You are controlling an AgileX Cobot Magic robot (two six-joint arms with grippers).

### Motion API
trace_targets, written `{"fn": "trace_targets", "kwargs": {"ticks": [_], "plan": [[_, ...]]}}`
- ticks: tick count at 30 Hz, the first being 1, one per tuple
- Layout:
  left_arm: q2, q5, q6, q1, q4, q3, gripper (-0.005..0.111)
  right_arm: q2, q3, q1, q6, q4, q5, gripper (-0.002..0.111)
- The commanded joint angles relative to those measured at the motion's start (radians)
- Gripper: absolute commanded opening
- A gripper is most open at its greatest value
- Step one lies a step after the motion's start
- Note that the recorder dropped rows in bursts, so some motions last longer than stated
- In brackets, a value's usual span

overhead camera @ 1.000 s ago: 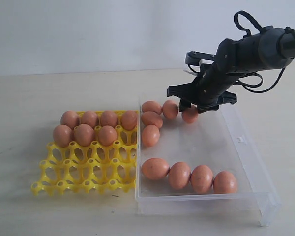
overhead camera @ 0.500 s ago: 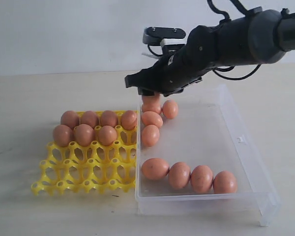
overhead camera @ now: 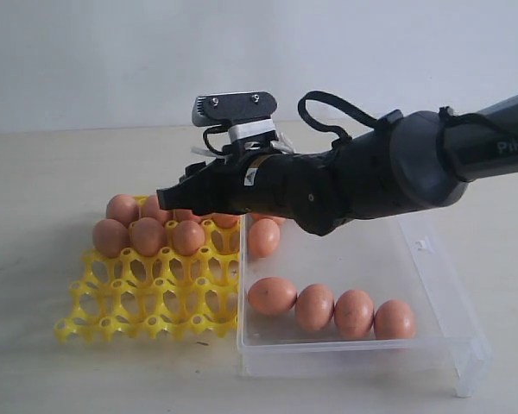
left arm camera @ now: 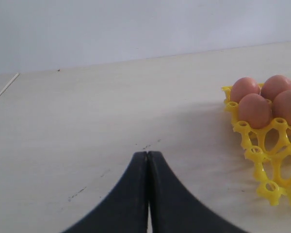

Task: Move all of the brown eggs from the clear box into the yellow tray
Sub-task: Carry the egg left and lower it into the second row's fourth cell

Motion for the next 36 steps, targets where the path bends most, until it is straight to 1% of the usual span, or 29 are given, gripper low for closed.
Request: {"fn": "trace_targets", "kwargs": {"ticks": [1, 20, 25, 36], "plan": [[-0.006, -0.010, -0.004, 0.001, -0.003, -0.004, 0.000, 0.023, 0.006, 0.004, -0.008, 0.000, -0.038, 0.000], [-0.006, -0.010, -0.004, 0.001, -0.003, -0.004, 0.000, 0.049, 0.006, 0.004, -0.056, 0.000, 0.006, 0.000], [-0.006, -0.010, -0.004, 0.001, -0.003, -0.004, 0.000, 0.049, 0.006, 0.002, -0.083, 0.036, 0.008, 0.000], [-0.006, -0.010, -0.004, 0.001, -0.003, -0.004, 0.000, 0.061, 0.006, -0.009, -0.094, 0.051, 0.013, 0.000]]}}
